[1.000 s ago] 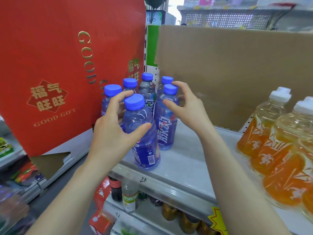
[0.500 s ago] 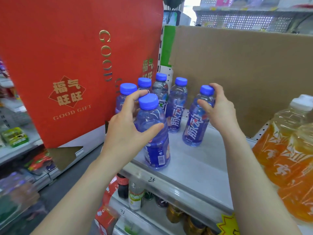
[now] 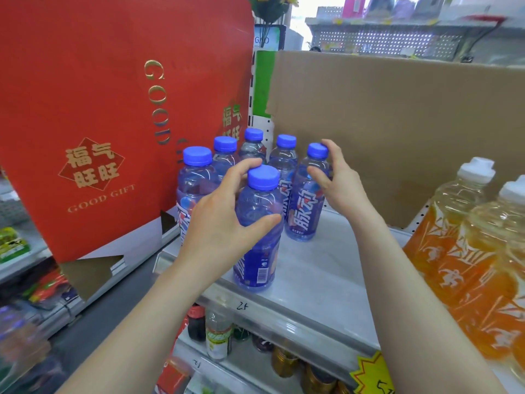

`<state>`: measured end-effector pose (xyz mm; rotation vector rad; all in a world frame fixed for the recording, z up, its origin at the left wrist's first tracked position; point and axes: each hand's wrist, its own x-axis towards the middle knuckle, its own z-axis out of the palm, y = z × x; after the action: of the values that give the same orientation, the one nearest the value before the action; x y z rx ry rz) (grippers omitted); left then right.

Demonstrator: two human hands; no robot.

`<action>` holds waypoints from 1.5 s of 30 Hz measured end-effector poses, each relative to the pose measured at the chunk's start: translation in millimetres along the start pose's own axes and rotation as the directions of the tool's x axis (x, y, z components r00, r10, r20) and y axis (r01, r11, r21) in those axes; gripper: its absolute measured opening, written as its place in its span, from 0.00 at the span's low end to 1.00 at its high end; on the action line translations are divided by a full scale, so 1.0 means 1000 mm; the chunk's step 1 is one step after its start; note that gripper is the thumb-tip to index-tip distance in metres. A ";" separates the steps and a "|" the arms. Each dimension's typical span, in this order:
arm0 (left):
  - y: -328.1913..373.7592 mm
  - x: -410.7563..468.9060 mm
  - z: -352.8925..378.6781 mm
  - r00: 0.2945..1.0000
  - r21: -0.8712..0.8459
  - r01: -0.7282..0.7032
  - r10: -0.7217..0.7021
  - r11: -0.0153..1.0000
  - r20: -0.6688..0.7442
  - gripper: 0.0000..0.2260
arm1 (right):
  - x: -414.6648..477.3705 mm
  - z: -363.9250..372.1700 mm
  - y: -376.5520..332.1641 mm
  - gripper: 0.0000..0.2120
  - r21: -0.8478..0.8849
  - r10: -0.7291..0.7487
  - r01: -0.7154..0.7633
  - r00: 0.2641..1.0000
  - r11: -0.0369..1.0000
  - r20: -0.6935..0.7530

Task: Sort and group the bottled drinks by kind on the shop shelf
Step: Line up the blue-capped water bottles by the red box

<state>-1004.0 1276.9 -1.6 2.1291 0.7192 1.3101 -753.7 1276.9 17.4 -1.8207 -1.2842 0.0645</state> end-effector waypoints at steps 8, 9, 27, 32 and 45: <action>-0.004 0.019 0.034 0.999 -0.129 0.005 0.002 0.992 0.051 0.32 | -0.068 -0.021 -0.019 0.15 0.288 -0.080 0.103 0.993 0.952 -0.090; -0.002 0.023 0.042 0.996 -0.125 -0.008 0.019 0.992 0.089 0.32 | -0.075 -0.020 -0.021 0.14 0.345 -0.078 0.091 0.996 0.934 -0.054; -0.053 0.008 -0.023 0.944 0.129 0.221 -0.179 0.967 -0.276 0.28 | -0.078 -0.025 -0.030 0.19 0.071 -0.061 0.063 0.997 0.995 -0.039; -0.039 0.014 -0.002 0.990 -0.037 0.137 -0.138 0.990 -0.008 0.33 | -0.085 -0.034 -0.029 0.23 -0.029 -0.080 0.077 0.992 0.997 -0.098; -0.021 0.058 0.044 0.990 0.060 0.054 -0.061 0.997 0.130 0.35 | -0.093 -0.045 -0.019 0.25 -0.054 -0.104 0.097 0.982 0.994 -0.156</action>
<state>-944.5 1324.2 3.4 2.1989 0.7645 1.1200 -788.6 1178.1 18.6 -1.7594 -1.2712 -0.1633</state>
